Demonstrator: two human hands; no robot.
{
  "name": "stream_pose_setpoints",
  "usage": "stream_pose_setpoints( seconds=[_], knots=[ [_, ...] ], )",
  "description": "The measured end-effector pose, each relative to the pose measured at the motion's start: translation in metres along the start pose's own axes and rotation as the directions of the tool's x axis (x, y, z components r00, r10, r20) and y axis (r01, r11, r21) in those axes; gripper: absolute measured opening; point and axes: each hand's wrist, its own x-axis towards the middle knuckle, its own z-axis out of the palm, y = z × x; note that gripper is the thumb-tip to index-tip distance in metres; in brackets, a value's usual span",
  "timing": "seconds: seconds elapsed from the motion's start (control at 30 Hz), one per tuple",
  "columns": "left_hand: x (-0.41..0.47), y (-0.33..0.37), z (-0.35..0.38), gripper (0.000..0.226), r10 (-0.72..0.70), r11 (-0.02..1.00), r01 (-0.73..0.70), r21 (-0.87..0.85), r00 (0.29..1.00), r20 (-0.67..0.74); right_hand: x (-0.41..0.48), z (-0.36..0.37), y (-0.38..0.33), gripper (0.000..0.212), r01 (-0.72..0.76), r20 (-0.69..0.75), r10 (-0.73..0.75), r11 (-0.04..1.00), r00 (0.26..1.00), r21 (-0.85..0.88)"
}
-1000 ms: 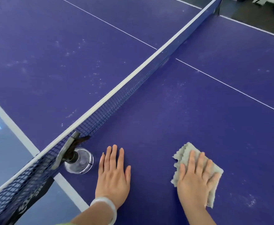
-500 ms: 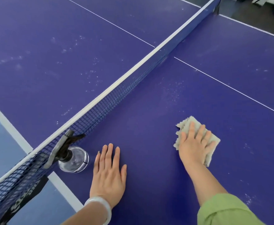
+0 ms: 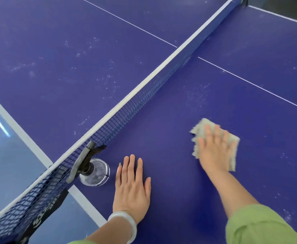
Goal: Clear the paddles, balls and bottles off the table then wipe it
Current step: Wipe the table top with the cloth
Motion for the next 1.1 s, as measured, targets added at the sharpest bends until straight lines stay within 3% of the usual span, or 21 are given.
stream_pose_setpoints(
  seconds=[0.07, 0.13, 0.2, 0.3, 0.37, 0.43, 0.5, 0.53, 0.6, 0.7, 0.83, 0.87, 1.0, 1.1],
  knots=[
    [0.001, 0.000, 0.001, 0.063, 0.002, 1.000, -0.002, -0.004, 1.000, 0.003, -0.025, 0.002, 0.023, 0.058, -0.231, 0.000, 0.231, 0.972, 0.973, 0.044],
    [0.002, 0.000, 0.002, 0.064, 0.003, 1.000, -0.003, -0.016, 1.000, 0.001, -0.063, 0.013, 0.012, 0.058, -0.260, -0.059, 0.263, 0.964, 0.963, 0.060],
    [0.001, -0.001, 0.004, 0.064, 0.016, 1.000, -0.016, -0.026, 1.000, -0.008, -0.103, 0.021, -0.014, 0.058, -0.118, -0.137, 0.121, 0.992, 0.983, 0.034],
    [-0.002, -0.004, 0.006, 0.063, 0.035, 0.998, -0.037, -0.044, 0.999, -0.039, -0.149, 0.028, -0.024, 0.063, 0.265, -0.082, -0.273, 0.959, 0.958, -0.096],
    [-0.002, -0.003, 0.006, 0.063, 0.042, 0.997, -0.044, -0.063, 0.998, -0.043, -0.151, 0.029, 0.006, 0.063, 0.350, -0.057, -0.365, 0.920, 0.929, -0.176],
    [-0.001, -0.003, 0.005, 0.063, 0.048, 0.995, -0.050, -0.082, 0.998, -0.028, -0.146, 0.029, 0.040, 0.060, 0.088, -0.121, -0.104, 0.988, 0.987, -0.128],
    [-0.002, -0.002, 0.004, 0.063, 0.049, 0.994, -0.050, -0.096, 0.999, -0.016, -0.142, 0.031, 0.055, 0.056, -0.271, -0.140, 0.270, 0.962, 0.953, 0.009],
    [-0.002, -0.002, 0.004, 0.064, 0.049, 0.994, -0.049, -0.102, 0.999, -0.011, -0.146, 0.031, 0.047, 0.055, -0.355, -0.107, 0.358, 0.934, 0.927, 0.053],
    [-0.002, -0.003, 0.002, 0.063, 0.055, 0.992, -0.055, -0.111, 0.998, 0.001, -0.164, 0.032, 0.010, 0.059, -0.302, -0.106, 0.307, 0.951, 0.946, 0.061],
    [-0.001, -0.005, 0.001, 0.062, 0.066, 0.989, -0.065, -0.131, 0.998, 0.003, -0.203, 0.039, -0.044, 0.062, -0.074, -0.080, 0.074, 0.997, 0.994, 0.010],
    [-0.003, -0.019, 0.001, 0.054, 0.146, 0.975, -0.147, -0.164, 0.989, -0.020, -0.214, 0.043, -0.048, 0.062, 0.043, -0.069, -0.046, 0.998, 0.997, -0.042],
    [-0.004, -0.025, 0.000, 0.054, 0.186, 0.970, -0.187, -0.158, 0.982, -0.019, -0.209, 0.044, -0.044, 0.061, 0.039, -0.073, -0.044, 0.997, 0.996, -0.066],
    [-0.014, -0.052, -0.002, 0.060, 0.301, 0.950, -0.298, -0.092, 0.953, 0.018, -0.189, 0.041, -0.065, 0.062, -0.223, -0.109, 0.231, 0.972, 0.967, 0.077],
    [-0.021, -0.059, 0.000, 0.064, 0.328, 0.942, -0.325, -0.082, 0.944, 0.030, -0.195, 0.037, -0.109, 0.063, -0.049, -0.050, 0.052, 0.997, 0.997, 0.055]
  ],
)
